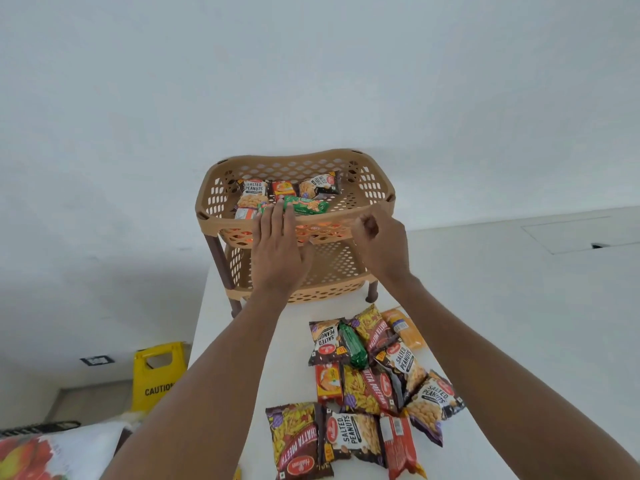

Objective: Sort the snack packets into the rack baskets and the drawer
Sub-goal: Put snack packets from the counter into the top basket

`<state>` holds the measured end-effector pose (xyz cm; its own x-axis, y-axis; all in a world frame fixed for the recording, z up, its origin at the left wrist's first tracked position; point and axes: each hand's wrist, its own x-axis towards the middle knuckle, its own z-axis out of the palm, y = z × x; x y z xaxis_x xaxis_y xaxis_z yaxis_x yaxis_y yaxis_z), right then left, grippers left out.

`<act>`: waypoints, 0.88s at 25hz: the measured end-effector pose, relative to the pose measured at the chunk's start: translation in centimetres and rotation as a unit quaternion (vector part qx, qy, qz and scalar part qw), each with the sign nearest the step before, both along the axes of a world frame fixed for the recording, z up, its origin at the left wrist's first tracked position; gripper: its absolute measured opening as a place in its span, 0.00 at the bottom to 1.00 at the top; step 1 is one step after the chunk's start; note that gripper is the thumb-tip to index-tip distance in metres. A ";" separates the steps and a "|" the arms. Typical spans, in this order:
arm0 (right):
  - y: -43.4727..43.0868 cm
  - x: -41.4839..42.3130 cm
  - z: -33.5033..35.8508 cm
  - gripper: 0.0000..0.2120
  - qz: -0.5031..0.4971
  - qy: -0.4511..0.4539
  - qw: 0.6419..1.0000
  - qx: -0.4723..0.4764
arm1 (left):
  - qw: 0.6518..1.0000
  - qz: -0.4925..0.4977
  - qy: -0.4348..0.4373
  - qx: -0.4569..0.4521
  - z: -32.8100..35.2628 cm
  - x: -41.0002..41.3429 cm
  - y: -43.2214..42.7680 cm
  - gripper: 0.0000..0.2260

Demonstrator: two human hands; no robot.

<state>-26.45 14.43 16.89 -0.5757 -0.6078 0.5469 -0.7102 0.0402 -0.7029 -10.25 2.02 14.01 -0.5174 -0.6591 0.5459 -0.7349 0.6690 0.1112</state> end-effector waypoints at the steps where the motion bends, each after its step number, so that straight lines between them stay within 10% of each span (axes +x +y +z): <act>1: 1.2 -0.2 -2.1 0.03 0.000 -0.019 0.999 0.031 | 1.000 0.002 0.002 -0.002 -0.1 0.0 0.1 0.32; 14: 2.6 -2.9 -17.7 0.10 -0.030 -0.065 0.842 0.535 | 0.999 0.001 0.007 -0.054 -0.9 0.0 -0.6 0.30; 22: 2.3 -4.1 -18.7 0.20 -0.024 -0.084 0.819 0.567 | 0.998 0.012 0.014 -0.059 -1.3 -0.4 -0.8 0.30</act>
<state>-30.50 16.72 -1.84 -0.6224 -0.6448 -0.4437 -0.5858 0.7597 -0.2822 -10.67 1.20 12.71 -0.4853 -0.6006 0.6354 -0.7484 0.6611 0.0533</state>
